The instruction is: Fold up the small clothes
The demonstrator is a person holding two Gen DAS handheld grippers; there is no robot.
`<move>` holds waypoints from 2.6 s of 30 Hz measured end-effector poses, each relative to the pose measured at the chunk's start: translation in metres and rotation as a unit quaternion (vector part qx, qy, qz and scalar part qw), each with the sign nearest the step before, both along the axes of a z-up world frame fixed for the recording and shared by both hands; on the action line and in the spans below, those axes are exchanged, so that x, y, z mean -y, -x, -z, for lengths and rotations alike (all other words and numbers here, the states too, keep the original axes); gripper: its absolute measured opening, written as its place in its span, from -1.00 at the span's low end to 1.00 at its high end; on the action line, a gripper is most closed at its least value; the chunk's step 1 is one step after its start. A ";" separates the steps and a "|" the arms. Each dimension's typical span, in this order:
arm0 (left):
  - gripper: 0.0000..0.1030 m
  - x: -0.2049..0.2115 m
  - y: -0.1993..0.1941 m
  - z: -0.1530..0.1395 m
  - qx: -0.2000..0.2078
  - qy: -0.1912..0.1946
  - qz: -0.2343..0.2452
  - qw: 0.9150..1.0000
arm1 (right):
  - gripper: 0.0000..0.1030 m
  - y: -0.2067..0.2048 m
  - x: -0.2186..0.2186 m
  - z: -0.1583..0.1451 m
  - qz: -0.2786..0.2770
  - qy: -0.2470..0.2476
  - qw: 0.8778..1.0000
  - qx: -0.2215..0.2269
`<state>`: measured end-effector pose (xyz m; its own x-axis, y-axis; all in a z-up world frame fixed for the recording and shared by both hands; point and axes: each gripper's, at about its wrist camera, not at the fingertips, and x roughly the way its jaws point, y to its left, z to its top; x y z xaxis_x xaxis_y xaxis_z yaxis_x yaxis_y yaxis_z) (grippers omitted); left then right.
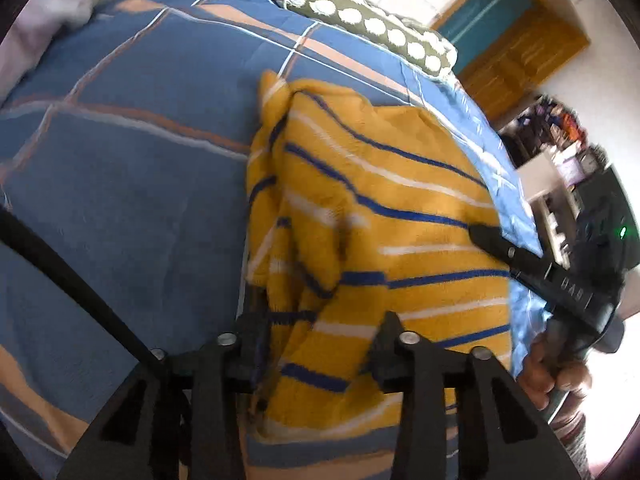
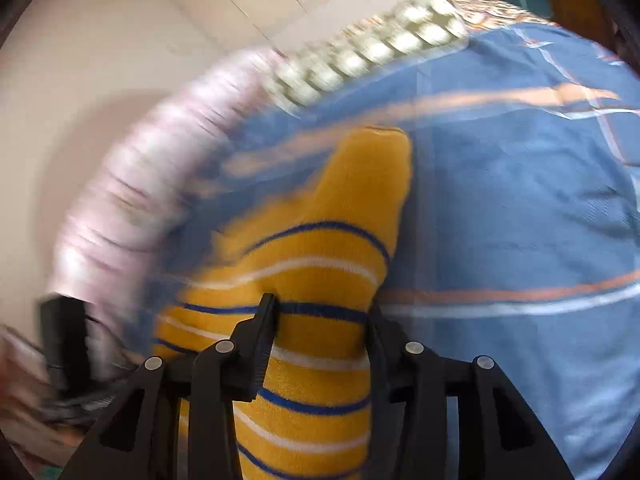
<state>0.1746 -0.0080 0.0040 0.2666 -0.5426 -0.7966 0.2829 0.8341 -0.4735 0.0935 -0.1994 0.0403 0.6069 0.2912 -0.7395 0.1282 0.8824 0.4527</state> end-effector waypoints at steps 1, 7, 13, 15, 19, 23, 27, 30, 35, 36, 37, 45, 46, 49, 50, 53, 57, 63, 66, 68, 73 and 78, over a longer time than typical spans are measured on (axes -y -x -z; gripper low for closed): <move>-0.10 -0.004 0.003 -0.002 -0.001 0.003 -0.009 1.000 | 0.01 0.007 0.001 -0.002 0.003 -0.006 1.000 0.011; -0.07 -0.030 0.033 -0.035 0.041 -0.018 -0.036 0.998 | -0.32 0.043 -0.016 -0.055 0.013 0.034 0.995 0.094; 0.59 -0.077 0.108 -0.091 0.152 -0.042 -0.096 0.983 | -0.49 0.047 -0.054 -0.018 -0.026 0.026 0.999 0.038; 0.71 -0.090 0.131 -0.109 0.206 -0.073 -0.123 0.968 | -0.48 0.050 -0.067 0.000 -0.037 0.058 0.997 0.020; 1.00 -0.106 0.171 -0.134 0.309 -0.155 -0.177 0.922 | -0.46 0.052 -0.088 -0.031 -0.037 0.078 0.995 0.052; 1.00 -0.114 0.210 -0.150 0.379 -0.191 -0.228 0.876 | -0.46 0.024 -0.127 -0.041 -0.082 0.076 0.992 0.064; 1.00 -0.127 0.213 -0.151 0.346 -0.172 -0.201 0.900 | -0.45 -0.019 -0.160 0.009 -0.125 0.032 0.991 -0.023; 1.00 -0.125 0.213 -0.139 0.329 -0.187 -0.193 0.905 | -0.45 -0.005 -0.173 0.001 -0.140 0.034 0.990 0.001; 1.00 -0.115 0.211 -0.121 0.296 -0.180 -0.187 0.920 | -0.41 0.043 -0.138 -0.028 -0.089 0.048 0.992 0.070; 1.00 -0.113 0.212 -0.119 0.291 -0.177 -0.184 0.922 | -0.33 0.048 -0.126 -0.024 -0.071 0.041 0.995 0.064; 1.00 -0.111 0.212 -0.118 0.287 -0.179 -0.180 0.924 | -0.24 0.050 -0.114 -0.015 -0.053 0.033 0.997 0.048; 1.00 -0.081 0.228 -0.109 0.267 -0.197 -0.137 0.933 | -0.23 0.118 -0.103 0.013 -0.053 0.013 0.998 0.011; 1.00 -0.078 0.230 -0.108 0.261 -0.197 -0.132 0.936 | -0.23 0.126 -0.104 0.014 -0.052 0.010 0.999 0.005; 1.00 -0.070 0.234 -0.103 0.247 -0.198 -0.120 0.941 | -0.23 0.147 -0.102 0.009 -0.040 0.024 0.999 0.016; 1.00 -0.067 0.236 -0.101 0.242 -0.201 -0.115 0.942 | -0.23 0.153 -0.100 0.004 -0.032 0.031 0.999 0.025; 1.00 -0.061 0.240 -0.098 0.234 -0.203 -0.105 0.945 | -0.23 0.159 -0.093 -0.017 -0.016 0.044 0.997 0.058; 1.00 -0.058 0.246 -0.097 0.225 -0.201 -0.100 0.948 | -0.23 0.138 -0.089 -0.026 0.001 0.083 0.994 0.069; 1.00 -0.060 0.251 -0.095 0.211 -0.201 -0.095 0.952 | -0.11 0.108 -0.103 0.014 -0.022 0.144 0.989 0.021; 1.00 -0.059 0.249 -0.090 0.201 -0.202 -0.091 0.954 | 0.16 0.118 -0.112 0.014 -0.052 0.130 0.990 0.002; 1.00 -0.057 0.248 -0.086 0.192 -0.199 -0.086 0.957 | 0.16 0.128 -0.114 0.016 -0.054 0.123 0.991 -0.003; 1.00 -0.052 0.245 -0.079 0.179 -0.197 -0.073 0.961 | 0.16 0.149 -0.099 -0.011 -0.003 0.127 0.990 0.057; 1.00 -0.048 0.244 -0.074 0.171 -0.200 -0.066 0.962 | 0.11 0.117 -0.090 -0.034 0.015 0.165 0.983 0.081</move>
